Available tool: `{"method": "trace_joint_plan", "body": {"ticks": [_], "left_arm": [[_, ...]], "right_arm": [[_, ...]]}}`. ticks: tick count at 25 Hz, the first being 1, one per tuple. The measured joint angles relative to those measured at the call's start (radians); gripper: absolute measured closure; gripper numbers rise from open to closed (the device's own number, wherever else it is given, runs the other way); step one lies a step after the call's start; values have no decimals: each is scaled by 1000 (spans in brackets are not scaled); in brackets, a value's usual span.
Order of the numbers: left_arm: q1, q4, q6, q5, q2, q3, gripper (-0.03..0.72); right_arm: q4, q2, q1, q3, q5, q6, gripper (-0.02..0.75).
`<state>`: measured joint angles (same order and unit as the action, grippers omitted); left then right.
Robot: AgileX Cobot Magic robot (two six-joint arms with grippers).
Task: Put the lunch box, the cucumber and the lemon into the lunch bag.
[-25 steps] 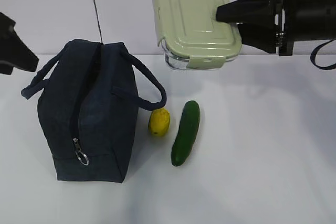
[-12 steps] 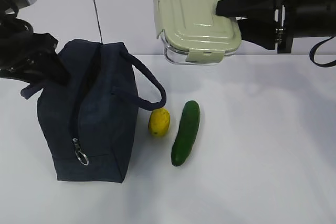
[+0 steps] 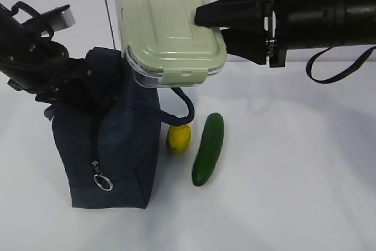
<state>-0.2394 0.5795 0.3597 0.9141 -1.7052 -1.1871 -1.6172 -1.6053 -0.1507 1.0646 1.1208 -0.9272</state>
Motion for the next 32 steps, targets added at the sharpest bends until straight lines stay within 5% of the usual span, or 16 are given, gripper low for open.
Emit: {"method": "trace_joint_plan", "body": {"ticks": [8,32], "left_arm": [[-7,2,2,1,0,-4,675],[-9,-2,-10,52,30,-31,676]], "right_arm": [[-78,-21,-84,0,-141,0,396],[-133,-241,-136,81,-162,2,396]]}}
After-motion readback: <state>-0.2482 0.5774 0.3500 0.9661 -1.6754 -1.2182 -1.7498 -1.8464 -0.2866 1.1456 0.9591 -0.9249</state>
